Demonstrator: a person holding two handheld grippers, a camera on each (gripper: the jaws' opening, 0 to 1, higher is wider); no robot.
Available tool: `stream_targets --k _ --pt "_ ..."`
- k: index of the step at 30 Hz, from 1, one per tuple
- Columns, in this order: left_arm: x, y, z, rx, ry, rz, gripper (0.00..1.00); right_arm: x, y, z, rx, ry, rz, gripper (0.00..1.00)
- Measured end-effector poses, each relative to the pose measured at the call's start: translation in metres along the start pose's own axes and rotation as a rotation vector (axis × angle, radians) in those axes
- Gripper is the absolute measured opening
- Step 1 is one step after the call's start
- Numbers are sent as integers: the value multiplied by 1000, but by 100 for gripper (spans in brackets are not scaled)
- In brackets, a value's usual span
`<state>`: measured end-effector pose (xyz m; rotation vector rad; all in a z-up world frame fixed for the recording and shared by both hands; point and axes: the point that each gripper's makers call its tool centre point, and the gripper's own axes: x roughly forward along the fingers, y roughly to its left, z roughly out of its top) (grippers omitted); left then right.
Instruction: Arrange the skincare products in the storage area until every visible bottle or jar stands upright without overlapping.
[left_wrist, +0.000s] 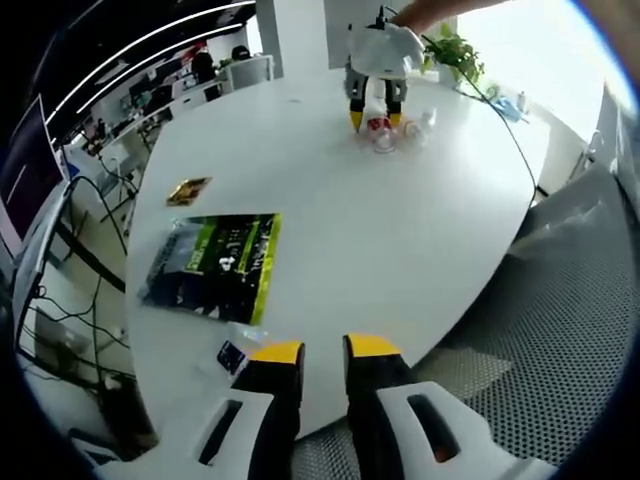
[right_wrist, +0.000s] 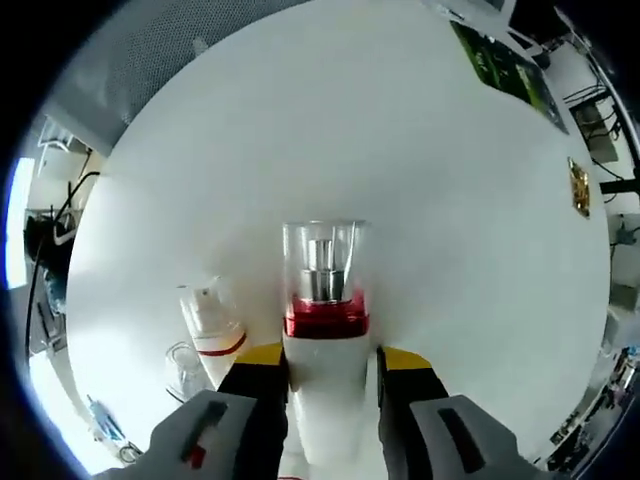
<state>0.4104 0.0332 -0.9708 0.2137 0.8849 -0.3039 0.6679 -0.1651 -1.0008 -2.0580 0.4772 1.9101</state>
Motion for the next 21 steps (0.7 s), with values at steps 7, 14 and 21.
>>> stream_targets --k 7,14,21 --pt "0 -1 -1 2 10 -3 12 0 -3 0 129 -67 2 23" --pt "0 1 -2 -1 11 2 12 -4 -9 3 339 -125 3 21" --pt "0 1 -1 -2 5 5 12 -21 -21 2 551 -230 -51 21"
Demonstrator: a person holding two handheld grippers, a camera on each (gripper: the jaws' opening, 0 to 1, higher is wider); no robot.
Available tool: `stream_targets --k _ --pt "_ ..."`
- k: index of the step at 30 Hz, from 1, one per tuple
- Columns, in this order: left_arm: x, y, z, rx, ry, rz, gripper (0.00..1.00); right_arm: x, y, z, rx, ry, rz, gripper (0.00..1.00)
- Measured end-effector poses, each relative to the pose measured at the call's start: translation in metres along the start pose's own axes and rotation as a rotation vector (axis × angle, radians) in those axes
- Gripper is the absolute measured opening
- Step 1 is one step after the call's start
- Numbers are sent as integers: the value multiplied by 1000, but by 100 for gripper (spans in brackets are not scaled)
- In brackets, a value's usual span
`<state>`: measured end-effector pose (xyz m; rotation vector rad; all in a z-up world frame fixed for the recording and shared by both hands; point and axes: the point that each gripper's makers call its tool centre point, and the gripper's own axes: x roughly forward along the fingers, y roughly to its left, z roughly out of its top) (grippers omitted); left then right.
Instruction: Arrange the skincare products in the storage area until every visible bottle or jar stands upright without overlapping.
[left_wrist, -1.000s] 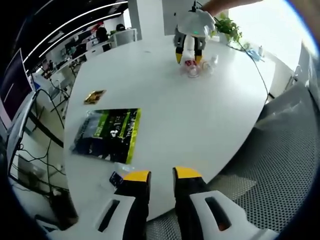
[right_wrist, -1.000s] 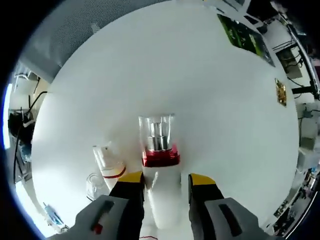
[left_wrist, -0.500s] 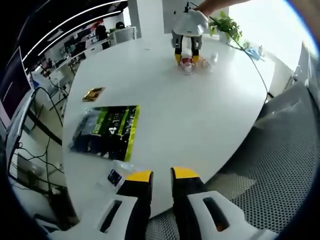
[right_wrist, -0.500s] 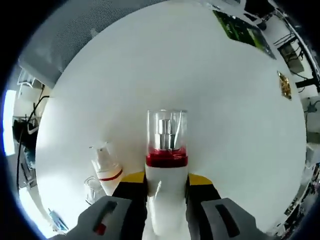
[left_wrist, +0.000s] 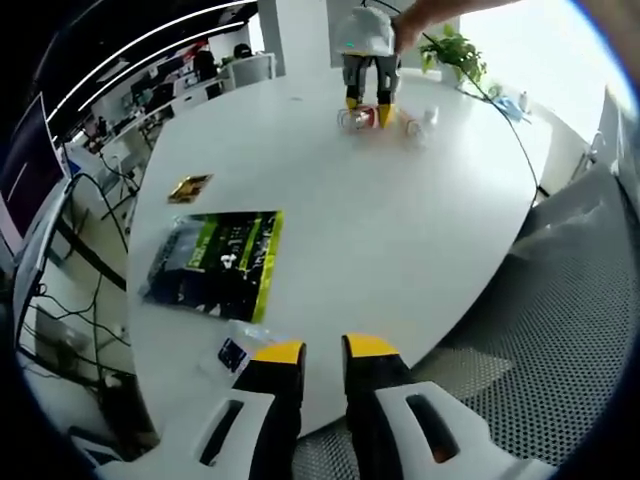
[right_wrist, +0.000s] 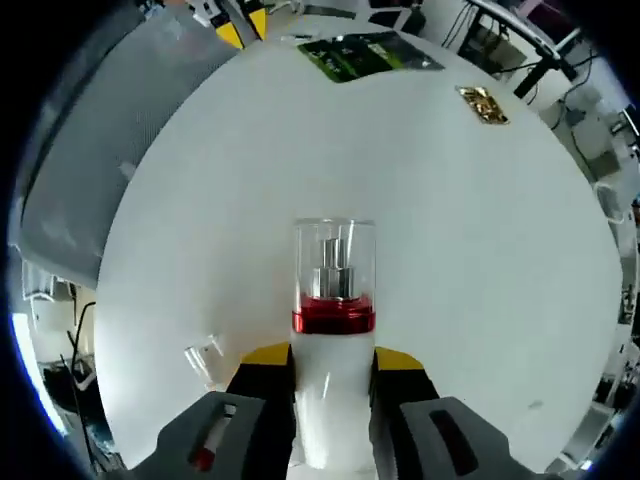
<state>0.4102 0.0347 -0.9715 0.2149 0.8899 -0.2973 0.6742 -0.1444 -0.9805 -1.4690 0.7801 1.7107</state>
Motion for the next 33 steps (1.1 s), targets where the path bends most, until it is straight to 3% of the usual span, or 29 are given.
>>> stream_targets --k 11,19,20,23,30,33 --pt "-1 1 1 -3 -6 4 13 -42 -13 18 336 -239 -103 21" --pt "-1 1 3 0 -15 5 13 -89 -23 37 691 -529 -161 21" --pt "-1 1 3 0 -16 5 14 -97 -24 41 755 -590 -156 21" --pt "-2 1 5 0 -22 6 14 -116 -22 47 848 -713 -169 21" --pt "-2 -1 7 3 -34 -4 18 -149 1 61 963 -926 -178 21" --pt "-3 -3 10 12 -49 -10 22 -156 16 63 979 -962 -193 21"
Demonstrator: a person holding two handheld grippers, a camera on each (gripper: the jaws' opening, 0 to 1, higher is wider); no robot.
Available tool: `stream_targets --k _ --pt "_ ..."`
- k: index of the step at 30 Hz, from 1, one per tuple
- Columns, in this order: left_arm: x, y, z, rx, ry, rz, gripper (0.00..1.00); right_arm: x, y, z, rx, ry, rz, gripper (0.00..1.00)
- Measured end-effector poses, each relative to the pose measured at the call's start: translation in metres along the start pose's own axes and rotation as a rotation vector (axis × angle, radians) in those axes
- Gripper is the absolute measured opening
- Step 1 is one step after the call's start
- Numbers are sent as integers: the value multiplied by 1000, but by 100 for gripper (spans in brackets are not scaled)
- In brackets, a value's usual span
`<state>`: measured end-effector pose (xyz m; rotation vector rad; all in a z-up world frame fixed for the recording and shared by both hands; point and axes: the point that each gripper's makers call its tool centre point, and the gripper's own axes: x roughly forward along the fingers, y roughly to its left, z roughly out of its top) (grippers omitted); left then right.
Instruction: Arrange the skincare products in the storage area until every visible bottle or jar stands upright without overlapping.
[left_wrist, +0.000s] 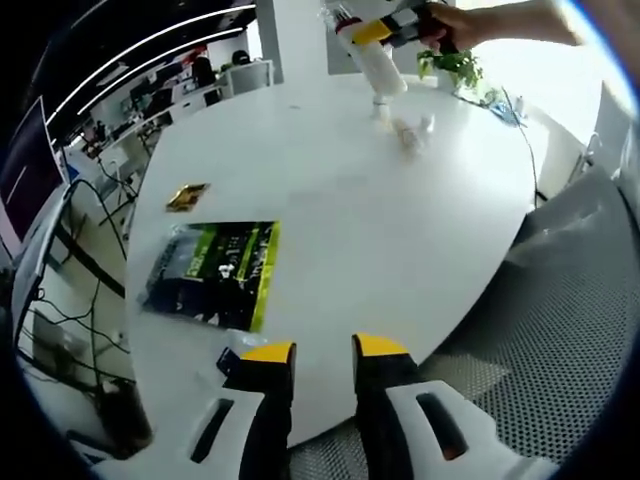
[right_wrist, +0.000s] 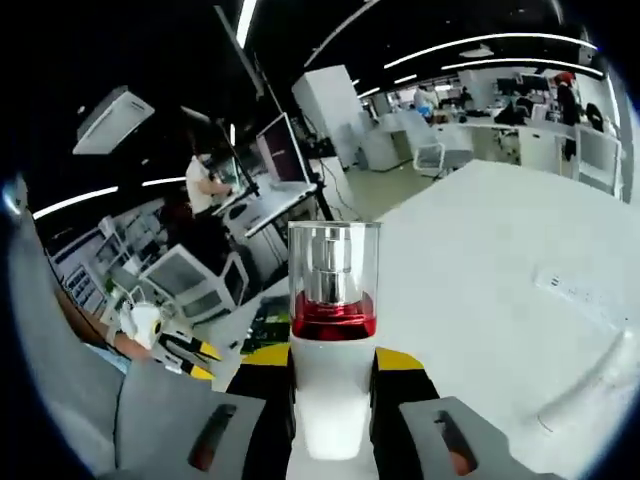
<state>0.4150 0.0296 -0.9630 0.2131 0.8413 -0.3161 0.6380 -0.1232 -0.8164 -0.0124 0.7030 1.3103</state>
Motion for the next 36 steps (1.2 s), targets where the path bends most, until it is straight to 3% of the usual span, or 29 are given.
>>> stream_targets --k 3,4,9,11,12,14,16,18,20,22,26,31,36 --pt "-7 7 13 0 -68 29 17 -10 16 -6 -6 -35 0 21" --pt "-9 5 17 -30 -86 12 17 -12 21 -7 -1 -46 5 21" --pt "-9 -5 28 3 -114 -52 28 -22 45 -9 21 -124 15 21" --pt "-8 -10 29 -60 -107 -92 41 -25 56 -9 37 -161 28 22" --pt "-8 -9 31 -67 -111 -100 44 -27 63 -9 45 -181 43 22" --pt "-10 -11 37 -160 -119 -145 47 -30 71 -11 55 -204 54 22" --pt "-12 -17 50 -226 -151 -219 47 -30 78 -13 66 -218 62 22" --pt "-14 -17 66 -269 -187 -246 48 -31 82 -18 76 -224 73 22" --pt "-17 -31 90 -324 -264 -342 52 -31 84 -22 86 -228 84 22" --pt "-20 -46 109 -364 -304 -428 56 -31 90 -25 96 -235 97 22" --pt "-32 -78 143 -359 -389 -585 57 -30 109 -26 96 -245 140 22" --pt "-52 -109 182 -385 -483 -761 63 -32 139 -21 93 -260 262 22" --pt "-64 -134 196 -298 -511 -851 64 -34 161 -18 79 -258 360 22"
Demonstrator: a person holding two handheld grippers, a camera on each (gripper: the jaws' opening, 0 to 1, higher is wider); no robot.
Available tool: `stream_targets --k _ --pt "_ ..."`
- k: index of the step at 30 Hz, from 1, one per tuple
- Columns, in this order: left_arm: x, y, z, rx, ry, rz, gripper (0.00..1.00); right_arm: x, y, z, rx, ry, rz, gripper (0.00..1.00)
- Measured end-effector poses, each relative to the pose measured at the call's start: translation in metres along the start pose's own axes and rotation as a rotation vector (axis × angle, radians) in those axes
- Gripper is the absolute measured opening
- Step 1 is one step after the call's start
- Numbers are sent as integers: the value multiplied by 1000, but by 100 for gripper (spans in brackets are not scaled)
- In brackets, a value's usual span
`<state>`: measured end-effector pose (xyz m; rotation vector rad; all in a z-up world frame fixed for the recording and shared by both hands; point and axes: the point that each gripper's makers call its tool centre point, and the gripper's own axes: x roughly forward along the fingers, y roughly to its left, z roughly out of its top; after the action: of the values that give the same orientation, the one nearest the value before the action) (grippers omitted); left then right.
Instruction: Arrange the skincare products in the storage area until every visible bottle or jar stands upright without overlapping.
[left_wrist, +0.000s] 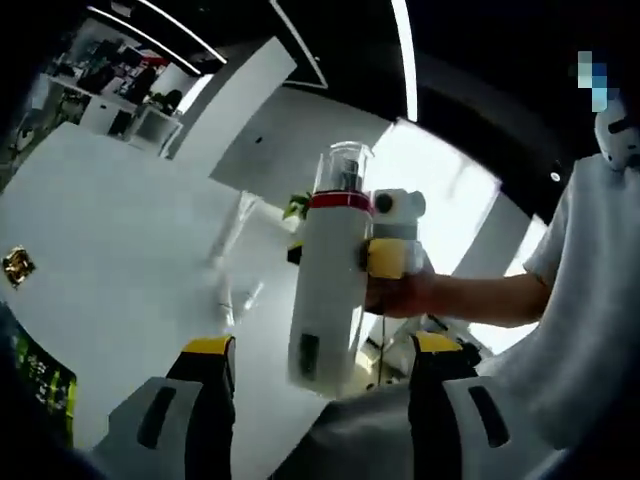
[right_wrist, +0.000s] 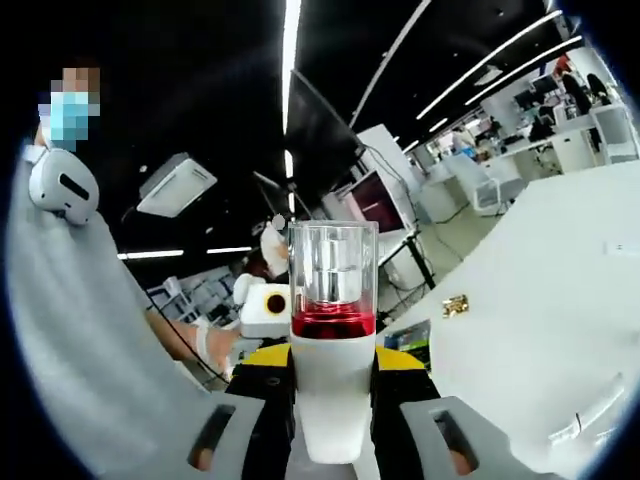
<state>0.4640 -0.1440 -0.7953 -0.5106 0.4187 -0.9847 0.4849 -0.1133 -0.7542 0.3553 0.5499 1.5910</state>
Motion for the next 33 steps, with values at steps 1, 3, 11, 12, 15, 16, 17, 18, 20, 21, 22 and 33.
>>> stream_targets --k 1,3,11,12,15,16,17,18,20,21,22,33 --pt "3 -4 -1 13 15 -7 62 1 2 0 -1 4 8 22" --pt "6 -10 -3 66 33 -34 55 3 7 -2 -8 20 33 22" --pt "8 -15 -8 77 78 -53 31 7 20 -10 -18 65 80 22" --pt "7 -15 -8 78 80 -55 29 7 21 -10 -17 64 82 22" --pt "6 -13 -10 55 105 -53 27 8 22 -11 -18 59 83 22" --pt "7 -14 -11 49 113 -53 27 8 23 -12 -16 59 83 22" --pt "7 -15 -11 56 120 -51 27 9 23 -12 -14 63 85 22" --pt "7 -14 -12 83 126 -35 27 9 24 -12 -18 63 85 22" --pt "7 -15 -11 89 136 -32 27 10 25 -12 -24 66 83 23" --pt "6 -12 -10 116 133 -8 27 10 25 -11 -31 61 79 23" --pt "6 -11 -8 127 127 8 27 10 22 -9 -36 48 68 23" --pt "-3 31 3 237 161 303 26 20 -6 2 -92 39 -244 27"
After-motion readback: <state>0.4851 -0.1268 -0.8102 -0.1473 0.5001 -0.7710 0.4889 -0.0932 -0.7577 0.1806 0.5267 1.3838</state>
